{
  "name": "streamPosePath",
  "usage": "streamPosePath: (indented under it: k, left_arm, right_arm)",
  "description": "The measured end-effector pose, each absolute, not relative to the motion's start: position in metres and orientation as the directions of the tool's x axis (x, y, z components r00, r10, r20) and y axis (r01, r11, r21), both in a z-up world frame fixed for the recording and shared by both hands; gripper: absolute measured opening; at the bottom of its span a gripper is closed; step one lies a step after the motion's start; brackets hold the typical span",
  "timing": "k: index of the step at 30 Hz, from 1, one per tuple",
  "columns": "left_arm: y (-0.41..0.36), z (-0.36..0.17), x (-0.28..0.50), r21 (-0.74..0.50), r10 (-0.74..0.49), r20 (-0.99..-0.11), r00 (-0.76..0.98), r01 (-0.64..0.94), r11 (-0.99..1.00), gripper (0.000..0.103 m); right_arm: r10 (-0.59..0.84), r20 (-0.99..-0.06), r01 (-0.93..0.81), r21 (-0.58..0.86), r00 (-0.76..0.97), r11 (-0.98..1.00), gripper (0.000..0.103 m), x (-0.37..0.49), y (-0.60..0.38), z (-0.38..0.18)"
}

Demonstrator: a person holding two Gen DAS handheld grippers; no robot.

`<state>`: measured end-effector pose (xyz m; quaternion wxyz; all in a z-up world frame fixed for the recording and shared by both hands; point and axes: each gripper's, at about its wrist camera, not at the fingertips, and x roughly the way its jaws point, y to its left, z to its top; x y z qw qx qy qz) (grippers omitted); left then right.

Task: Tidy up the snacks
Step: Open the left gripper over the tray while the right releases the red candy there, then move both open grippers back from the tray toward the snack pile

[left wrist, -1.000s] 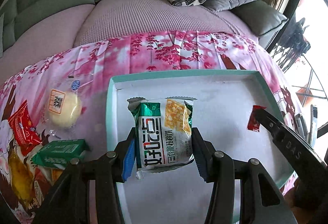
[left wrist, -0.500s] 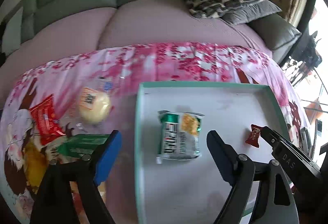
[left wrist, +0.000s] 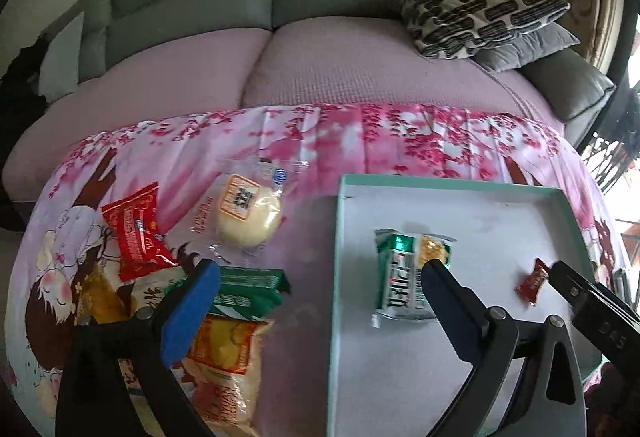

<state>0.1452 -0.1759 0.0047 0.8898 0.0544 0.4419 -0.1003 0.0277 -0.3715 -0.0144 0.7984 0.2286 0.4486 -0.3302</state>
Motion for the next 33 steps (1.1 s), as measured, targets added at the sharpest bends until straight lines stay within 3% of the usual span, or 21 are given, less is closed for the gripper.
streamPosePath:
  k: [15, 33]
  left_arm:
    - [-0.140, 0.007, 0.142, 0.022, -0.041, -0.822, 0.569, 0.104, 0.994, 0.101]
    - [-0.012, 0.051, 0.073, 0.002, 0.050, -0.797, 0.602, -0.080, 0.997, 0.101]
  right_arm:
    - [-0.328, -0.824, 0.723, 0.134, 0.461, 0.678, 0.103, 0.022, -0.365, -0.006]
    - [-0.229, -0.812, 0.546, 0.127, 0.537, 0.828, 0.103, 0.013, -0.260, 0.025]
